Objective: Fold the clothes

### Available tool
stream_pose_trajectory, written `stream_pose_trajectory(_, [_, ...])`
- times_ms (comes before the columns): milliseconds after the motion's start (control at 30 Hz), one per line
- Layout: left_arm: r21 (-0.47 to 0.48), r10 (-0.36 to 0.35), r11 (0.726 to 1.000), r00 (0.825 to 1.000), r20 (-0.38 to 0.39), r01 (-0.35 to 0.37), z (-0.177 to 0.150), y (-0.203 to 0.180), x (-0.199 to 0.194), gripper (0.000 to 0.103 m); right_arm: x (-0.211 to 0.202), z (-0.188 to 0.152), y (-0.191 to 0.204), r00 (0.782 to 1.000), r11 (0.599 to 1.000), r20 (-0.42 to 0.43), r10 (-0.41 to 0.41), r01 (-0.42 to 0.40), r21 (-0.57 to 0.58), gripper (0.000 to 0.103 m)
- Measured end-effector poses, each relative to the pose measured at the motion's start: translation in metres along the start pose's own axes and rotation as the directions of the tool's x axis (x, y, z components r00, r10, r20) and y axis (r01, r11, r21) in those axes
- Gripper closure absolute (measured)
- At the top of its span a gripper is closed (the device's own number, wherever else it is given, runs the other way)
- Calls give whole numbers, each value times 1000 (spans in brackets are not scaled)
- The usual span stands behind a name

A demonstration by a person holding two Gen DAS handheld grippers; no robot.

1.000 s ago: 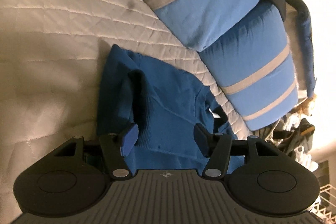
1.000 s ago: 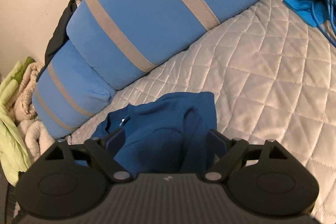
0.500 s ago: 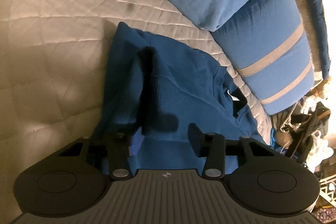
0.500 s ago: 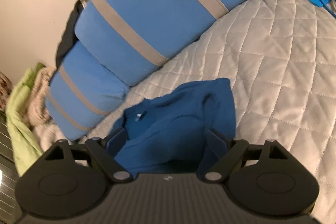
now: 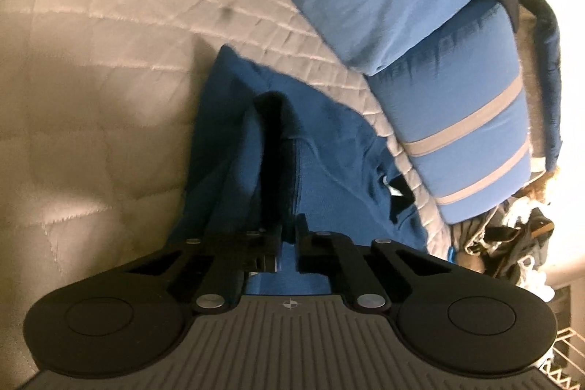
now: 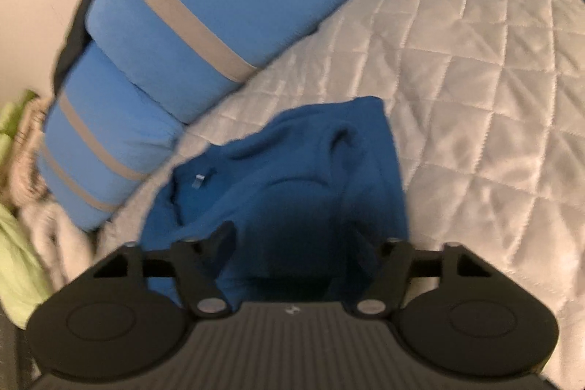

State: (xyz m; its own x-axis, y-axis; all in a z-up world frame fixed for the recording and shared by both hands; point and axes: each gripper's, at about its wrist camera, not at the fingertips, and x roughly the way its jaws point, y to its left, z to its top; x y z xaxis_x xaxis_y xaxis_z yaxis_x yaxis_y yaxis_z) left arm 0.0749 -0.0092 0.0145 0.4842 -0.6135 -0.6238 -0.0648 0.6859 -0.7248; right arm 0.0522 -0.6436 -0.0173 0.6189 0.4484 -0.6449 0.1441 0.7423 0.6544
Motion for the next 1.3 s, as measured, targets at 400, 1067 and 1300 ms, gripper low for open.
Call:
stream_pose_trajectory(400, [50,-72,996,995,62,69,10,-39,-19,98,-26,14,27,999,995,51,-20,25,-99,89])
stream_pose_trajectory(1067, [26,-53,998,996,73,51,12,-29,-15,98,-28,14,19,999,997,-13,-37,36,-70,52])
stream_pose_trajectory(1300, [24,-44,999,996,76,42,13,-28,-13,98,-16,5,19,997,998,-61,-37,34,-43,35])
